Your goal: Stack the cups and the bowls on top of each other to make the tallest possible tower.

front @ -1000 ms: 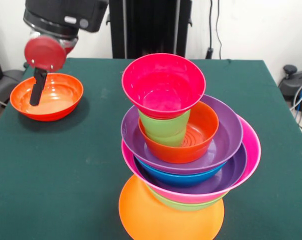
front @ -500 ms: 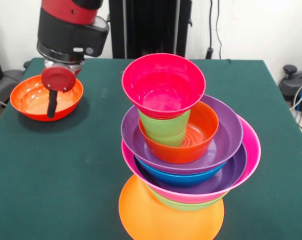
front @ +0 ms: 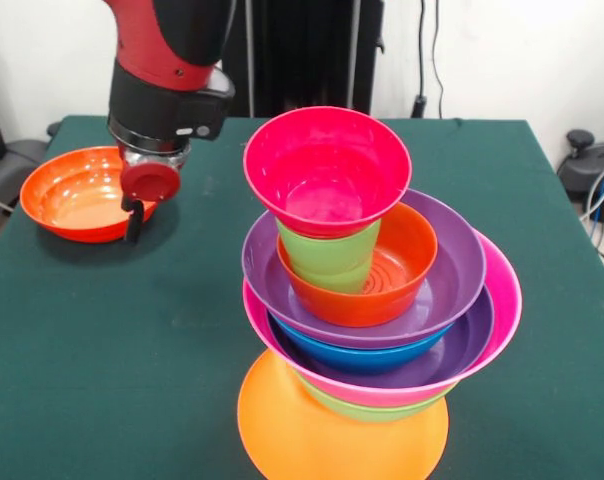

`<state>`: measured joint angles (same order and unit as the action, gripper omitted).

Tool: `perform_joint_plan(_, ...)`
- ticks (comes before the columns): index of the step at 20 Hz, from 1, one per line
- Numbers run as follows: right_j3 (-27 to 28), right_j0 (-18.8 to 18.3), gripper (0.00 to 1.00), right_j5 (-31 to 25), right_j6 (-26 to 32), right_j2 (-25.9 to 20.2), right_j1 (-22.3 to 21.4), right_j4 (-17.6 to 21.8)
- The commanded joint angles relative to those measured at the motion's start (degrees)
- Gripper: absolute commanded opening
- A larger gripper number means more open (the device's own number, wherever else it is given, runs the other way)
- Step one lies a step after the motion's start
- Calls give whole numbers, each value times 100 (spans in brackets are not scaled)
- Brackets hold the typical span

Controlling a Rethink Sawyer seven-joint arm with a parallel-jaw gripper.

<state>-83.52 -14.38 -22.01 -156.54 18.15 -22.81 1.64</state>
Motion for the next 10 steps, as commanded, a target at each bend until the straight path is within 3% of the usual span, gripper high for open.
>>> perform_joint_plan(1,-372,1,100,165,605,-688,251,601)
perform_joint_plan(10,-480,-146,100,315,551,-727,308,920)
